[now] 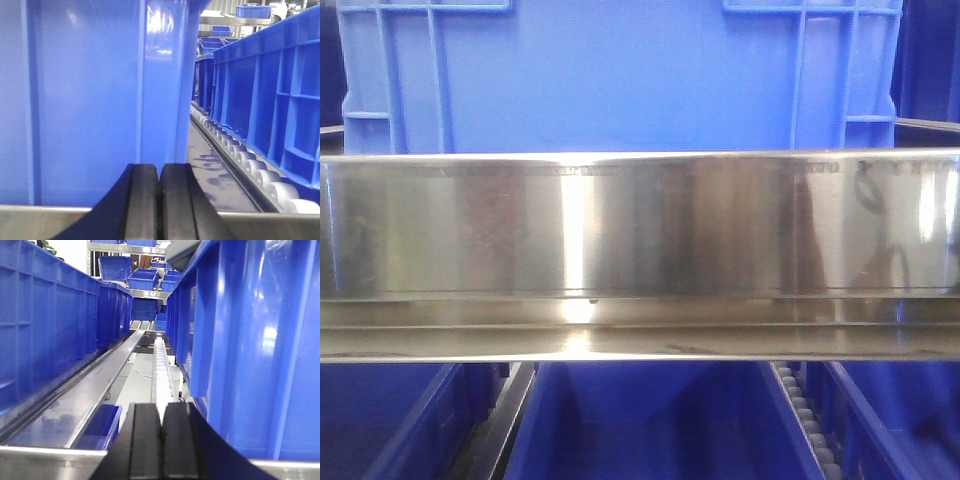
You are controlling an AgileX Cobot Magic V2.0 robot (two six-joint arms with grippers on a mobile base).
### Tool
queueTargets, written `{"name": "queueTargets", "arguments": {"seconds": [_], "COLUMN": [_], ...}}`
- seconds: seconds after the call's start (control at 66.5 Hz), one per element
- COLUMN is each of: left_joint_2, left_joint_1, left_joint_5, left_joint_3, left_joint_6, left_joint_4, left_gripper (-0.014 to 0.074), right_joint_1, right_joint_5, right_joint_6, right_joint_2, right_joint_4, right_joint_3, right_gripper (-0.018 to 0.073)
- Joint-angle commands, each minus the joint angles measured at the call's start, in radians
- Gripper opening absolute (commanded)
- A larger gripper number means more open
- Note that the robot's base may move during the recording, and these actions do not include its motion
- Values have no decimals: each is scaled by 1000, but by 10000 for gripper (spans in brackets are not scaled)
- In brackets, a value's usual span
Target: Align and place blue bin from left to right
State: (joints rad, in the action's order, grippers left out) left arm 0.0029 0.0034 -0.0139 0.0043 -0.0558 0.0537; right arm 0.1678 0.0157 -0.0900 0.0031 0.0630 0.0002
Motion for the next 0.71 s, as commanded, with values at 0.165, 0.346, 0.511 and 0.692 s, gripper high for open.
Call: {"name": "queueTargets", "arguments": {"seconds": [0.165, 0.346, 0.511, 0.692], "left_joint_2": [-3, -3, -3, -3], "left_joint_1": [2, 2, 2, 2], "left_joint_5": [-14, -14, -55, -345], "left_joint_3": [-4, -4, -4, -4], "left_joint_6": [2, 2, 2, 2], "left_joint_4": [-1, -1, -1, -1], "left_gripper": [-111, -111, -111, -111], "right_joint_1": [3, 3, 3, 3], "right_joint_5": [-23, -23, -23, -183], "right_joint_6": [-7, -7, -7, -7], "right_joint_2": [-3, -3, -3, -3], "right_joint_4": [2, 2, 2, 1], "right_joint_3": [0, 0, 0, 0], "right_gripper": [-162, -162, -162, -162]}}
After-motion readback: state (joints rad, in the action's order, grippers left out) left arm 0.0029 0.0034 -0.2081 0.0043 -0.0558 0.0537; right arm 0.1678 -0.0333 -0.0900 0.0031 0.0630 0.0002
